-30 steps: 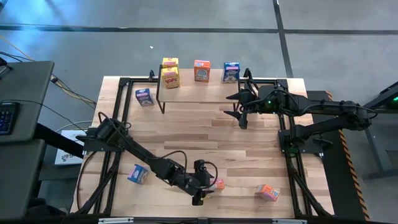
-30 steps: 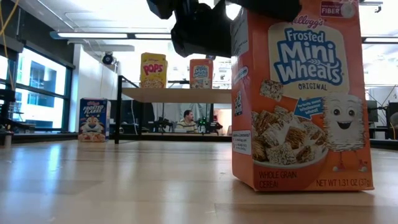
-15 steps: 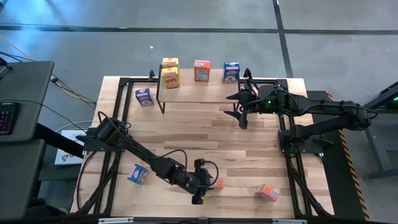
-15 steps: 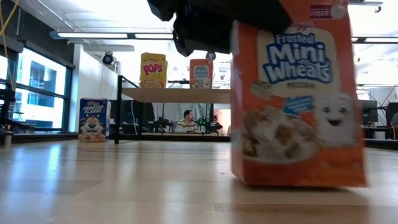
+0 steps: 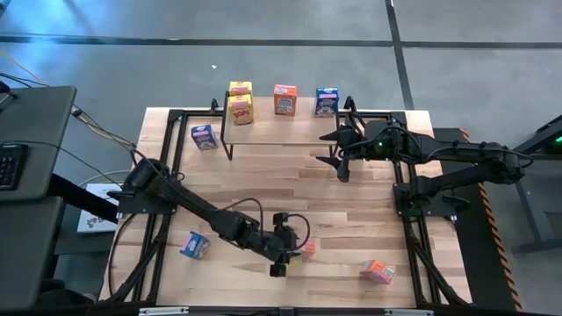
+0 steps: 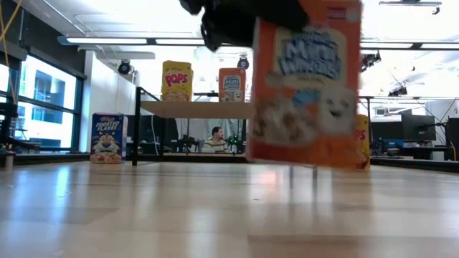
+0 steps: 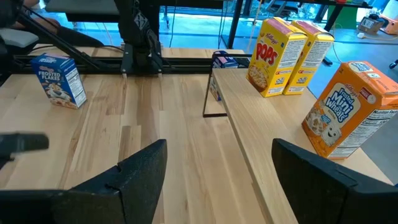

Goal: Stack cereal on shelf
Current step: Put the left orange cereal box on the shelf aligned with the other orange cereal box

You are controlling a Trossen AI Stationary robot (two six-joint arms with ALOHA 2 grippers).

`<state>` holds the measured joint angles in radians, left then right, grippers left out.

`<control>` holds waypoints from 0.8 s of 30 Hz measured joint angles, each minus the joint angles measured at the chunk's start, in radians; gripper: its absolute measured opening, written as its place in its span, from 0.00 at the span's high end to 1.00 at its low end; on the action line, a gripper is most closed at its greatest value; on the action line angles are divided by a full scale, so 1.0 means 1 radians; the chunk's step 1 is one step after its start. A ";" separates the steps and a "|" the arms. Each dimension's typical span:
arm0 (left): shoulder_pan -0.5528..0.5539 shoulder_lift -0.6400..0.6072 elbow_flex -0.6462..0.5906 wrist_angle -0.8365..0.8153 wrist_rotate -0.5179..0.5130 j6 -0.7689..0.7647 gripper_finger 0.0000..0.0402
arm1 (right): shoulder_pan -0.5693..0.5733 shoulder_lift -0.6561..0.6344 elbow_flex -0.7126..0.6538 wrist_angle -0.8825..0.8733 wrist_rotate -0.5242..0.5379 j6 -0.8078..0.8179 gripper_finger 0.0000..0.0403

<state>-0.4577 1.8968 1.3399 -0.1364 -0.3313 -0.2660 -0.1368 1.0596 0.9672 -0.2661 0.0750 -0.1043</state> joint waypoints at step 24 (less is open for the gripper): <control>0.192 -0.334 -0.061 -0.220 -0.038 0.200 0.55 | 0.000 0.000 0.000 -0.008 0.000 0.000 0.30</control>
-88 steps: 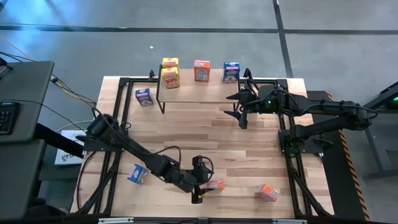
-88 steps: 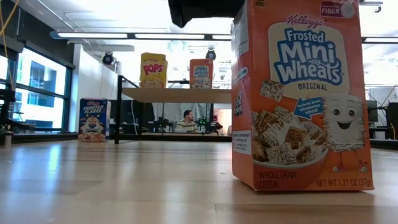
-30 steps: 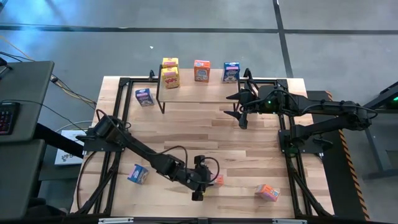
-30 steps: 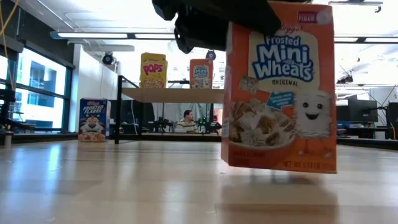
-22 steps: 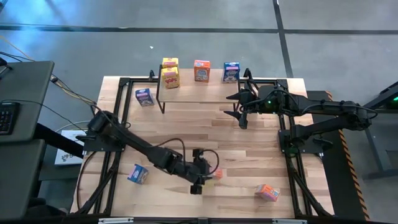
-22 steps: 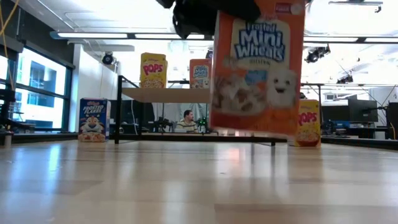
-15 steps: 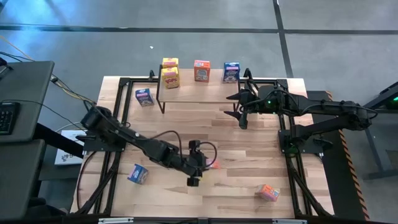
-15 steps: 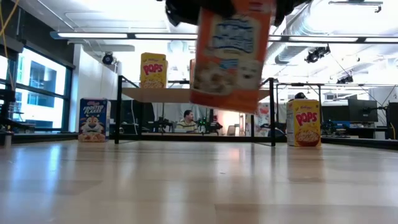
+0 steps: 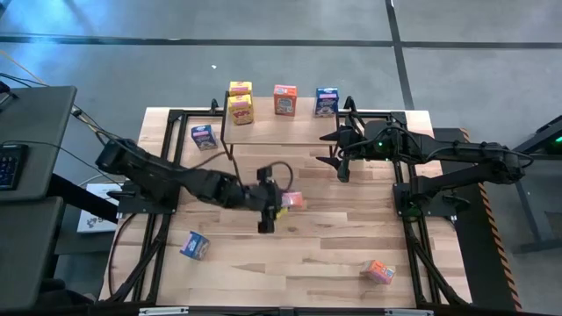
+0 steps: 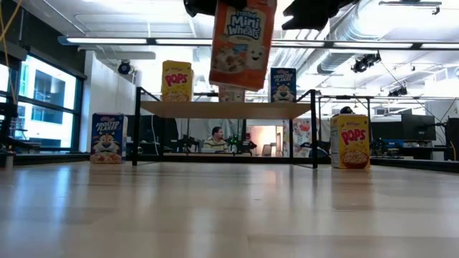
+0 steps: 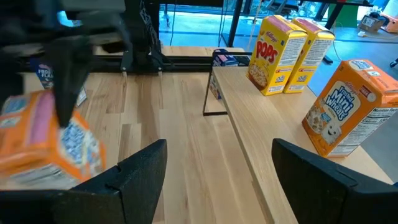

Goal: Stack cereal on shelf
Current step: Put the left orange cereal box on the shelf aligned with the other orange cereal box

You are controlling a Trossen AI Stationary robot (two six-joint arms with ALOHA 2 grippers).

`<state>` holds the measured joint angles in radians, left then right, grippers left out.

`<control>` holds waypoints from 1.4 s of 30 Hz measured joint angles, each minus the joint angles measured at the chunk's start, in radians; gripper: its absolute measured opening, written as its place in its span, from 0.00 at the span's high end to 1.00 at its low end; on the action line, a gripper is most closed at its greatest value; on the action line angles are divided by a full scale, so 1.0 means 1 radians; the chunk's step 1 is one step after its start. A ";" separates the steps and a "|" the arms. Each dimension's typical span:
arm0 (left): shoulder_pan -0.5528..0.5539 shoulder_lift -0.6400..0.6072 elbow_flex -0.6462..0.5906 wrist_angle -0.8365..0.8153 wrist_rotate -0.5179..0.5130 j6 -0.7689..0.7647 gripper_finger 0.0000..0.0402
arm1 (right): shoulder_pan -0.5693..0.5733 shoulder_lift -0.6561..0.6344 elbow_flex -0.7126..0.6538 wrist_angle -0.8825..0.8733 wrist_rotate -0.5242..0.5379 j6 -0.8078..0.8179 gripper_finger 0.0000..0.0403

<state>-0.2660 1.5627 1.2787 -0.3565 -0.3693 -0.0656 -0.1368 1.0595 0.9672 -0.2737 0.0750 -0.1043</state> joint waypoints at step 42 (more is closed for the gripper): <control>0.845 -0.034 -0.062 0.318 0.809 0.515 0.55 | 0.000 0.000 0.000 0.001 0.000 0.000 0.30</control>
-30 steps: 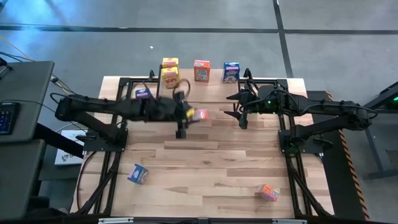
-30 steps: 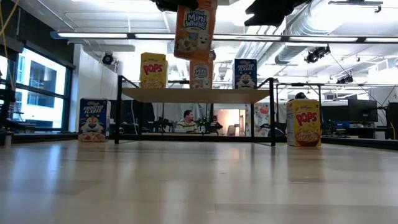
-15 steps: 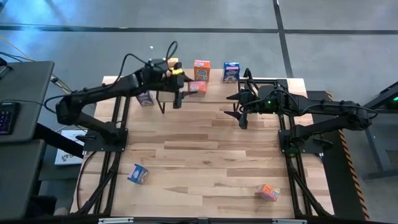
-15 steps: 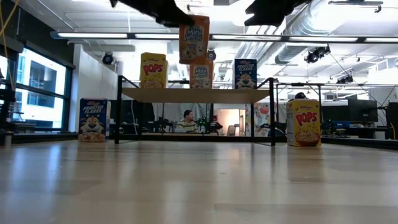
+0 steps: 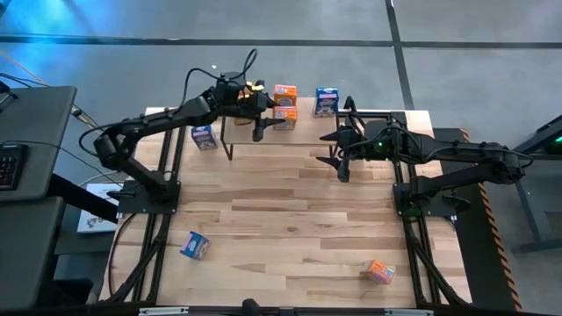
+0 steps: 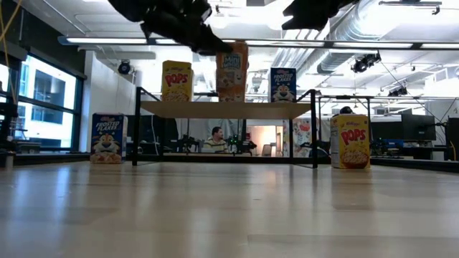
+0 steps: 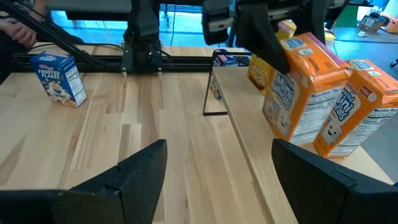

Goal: Stack cereal on shelf
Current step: Put the left orange cereal box on the shelf aligned with the other orange cereal box

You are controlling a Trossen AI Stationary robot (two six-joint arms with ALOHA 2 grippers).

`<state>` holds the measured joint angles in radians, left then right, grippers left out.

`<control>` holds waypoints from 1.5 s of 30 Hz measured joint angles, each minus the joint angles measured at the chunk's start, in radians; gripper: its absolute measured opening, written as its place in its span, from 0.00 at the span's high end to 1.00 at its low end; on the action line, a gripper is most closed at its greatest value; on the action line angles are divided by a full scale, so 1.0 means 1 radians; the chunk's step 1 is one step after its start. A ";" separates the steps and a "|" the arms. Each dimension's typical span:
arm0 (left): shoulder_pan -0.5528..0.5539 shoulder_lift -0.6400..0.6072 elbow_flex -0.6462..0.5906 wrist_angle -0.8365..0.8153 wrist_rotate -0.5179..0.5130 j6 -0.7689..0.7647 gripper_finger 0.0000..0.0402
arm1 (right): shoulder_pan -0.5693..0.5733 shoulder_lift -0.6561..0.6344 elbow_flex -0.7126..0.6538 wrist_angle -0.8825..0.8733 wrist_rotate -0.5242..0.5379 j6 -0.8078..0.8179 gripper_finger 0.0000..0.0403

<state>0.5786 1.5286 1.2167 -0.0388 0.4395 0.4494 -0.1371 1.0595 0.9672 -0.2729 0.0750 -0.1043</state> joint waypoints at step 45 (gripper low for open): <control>0.109 0.099 0.000 0.090 0.154 -0.056 0.45 | 0.000 0.000 0.000 0.000 0.000 0.000 0.30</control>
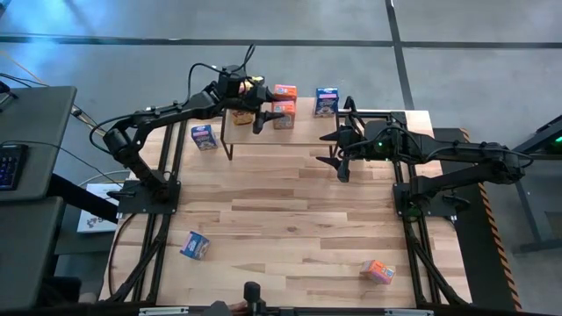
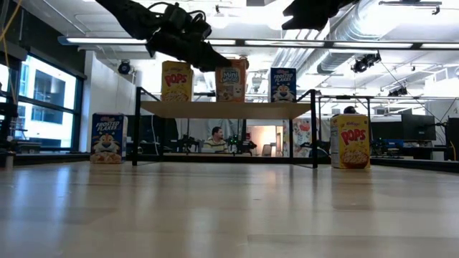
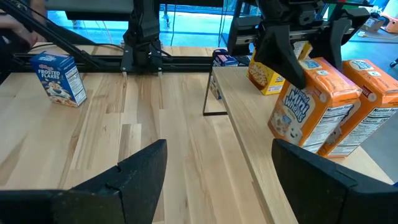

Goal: Stack cereal on shelf
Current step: Put the left orange cereal box on the shelf aligned with the other orange cereal box, then put the bottom blue cereal box on the shelf aligned with the other blue cereal box

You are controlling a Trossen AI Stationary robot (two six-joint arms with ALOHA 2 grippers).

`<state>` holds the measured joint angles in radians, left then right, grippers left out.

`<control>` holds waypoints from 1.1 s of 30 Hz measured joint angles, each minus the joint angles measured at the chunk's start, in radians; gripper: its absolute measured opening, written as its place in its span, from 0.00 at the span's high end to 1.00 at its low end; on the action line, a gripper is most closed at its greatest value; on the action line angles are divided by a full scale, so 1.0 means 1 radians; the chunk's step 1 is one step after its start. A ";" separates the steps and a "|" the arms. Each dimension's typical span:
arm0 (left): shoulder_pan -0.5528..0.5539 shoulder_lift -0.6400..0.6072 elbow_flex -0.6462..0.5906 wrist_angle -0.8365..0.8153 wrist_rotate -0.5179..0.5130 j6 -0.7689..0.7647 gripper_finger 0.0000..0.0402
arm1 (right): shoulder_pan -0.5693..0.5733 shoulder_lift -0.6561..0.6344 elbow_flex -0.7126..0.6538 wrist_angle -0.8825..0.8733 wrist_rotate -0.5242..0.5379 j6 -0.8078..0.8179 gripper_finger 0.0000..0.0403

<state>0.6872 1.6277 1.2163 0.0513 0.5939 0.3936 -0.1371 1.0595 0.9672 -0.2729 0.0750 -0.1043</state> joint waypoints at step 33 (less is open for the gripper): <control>-0.025 -0.120 0.000 -0.005 -0.054 -0.095 0.42 | 0.000 0.000 0.000 0.000 0.000 0.000 0.30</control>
<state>0.6627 1.5076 1.2167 0.0466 0.5400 0.2985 -0.1371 1.0595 0.9672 -0.2729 0.0747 -0.1043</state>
